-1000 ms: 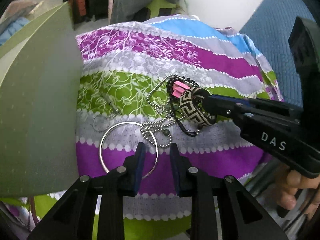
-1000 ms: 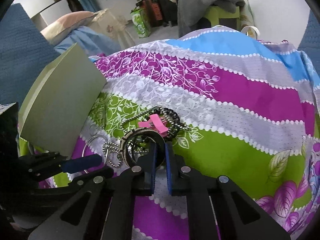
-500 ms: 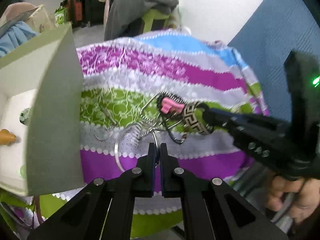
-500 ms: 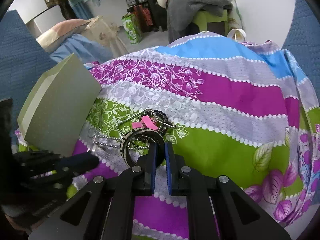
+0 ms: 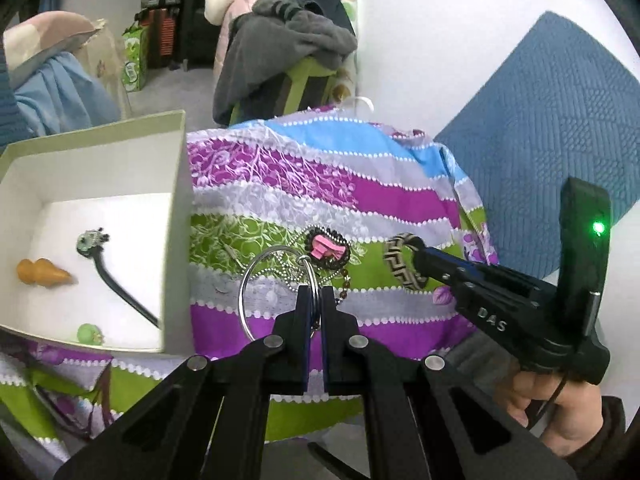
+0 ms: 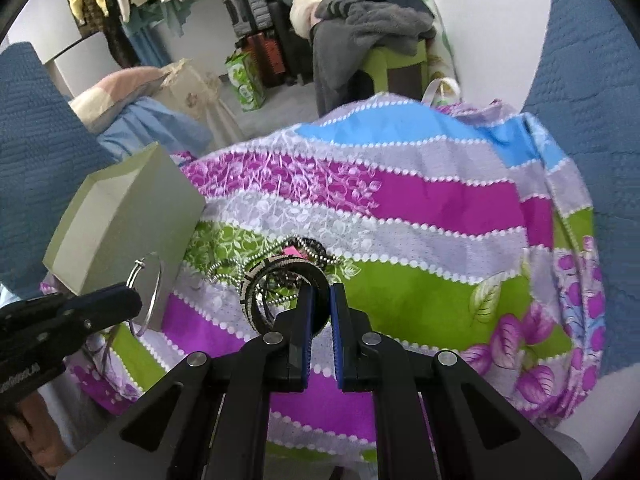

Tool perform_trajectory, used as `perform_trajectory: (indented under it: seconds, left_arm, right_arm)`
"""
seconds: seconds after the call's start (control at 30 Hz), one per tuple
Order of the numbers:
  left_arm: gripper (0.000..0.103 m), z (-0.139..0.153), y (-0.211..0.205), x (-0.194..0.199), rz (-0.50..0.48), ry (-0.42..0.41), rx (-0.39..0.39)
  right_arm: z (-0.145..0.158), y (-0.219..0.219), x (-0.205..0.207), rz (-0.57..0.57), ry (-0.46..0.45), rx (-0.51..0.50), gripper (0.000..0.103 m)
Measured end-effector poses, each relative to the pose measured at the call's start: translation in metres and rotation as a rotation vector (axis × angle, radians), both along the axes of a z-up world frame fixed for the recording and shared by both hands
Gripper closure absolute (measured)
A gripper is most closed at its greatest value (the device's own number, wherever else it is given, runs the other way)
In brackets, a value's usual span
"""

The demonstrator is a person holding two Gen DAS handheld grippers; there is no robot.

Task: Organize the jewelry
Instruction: 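Carry the held ring and bracelet over the open box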

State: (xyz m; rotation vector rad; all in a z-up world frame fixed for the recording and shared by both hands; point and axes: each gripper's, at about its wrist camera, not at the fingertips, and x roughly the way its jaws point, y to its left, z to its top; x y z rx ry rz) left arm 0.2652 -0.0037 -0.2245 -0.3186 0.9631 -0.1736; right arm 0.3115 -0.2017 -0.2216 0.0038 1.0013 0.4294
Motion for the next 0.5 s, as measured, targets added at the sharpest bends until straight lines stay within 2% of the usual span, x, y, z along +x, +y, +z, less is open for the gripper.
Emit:
perform_trajectory:
  seconds: [0.23, 0.5]
  left_arm:
    - [0.101, 0.042, 0.016, -0.003, 0.022, -0.038, 0.003]
    - [0.101, 0.106, 0.036, 0.002, 0.031, -0.097, 0.007]
  right_arm:
    - [0.035, 0.0, -0.008, -0.019, -0.022, -0.018, 0.096]
    - [0.104, 0.01, -0.001, -0.026, -0.1, -0.023, 0.096]
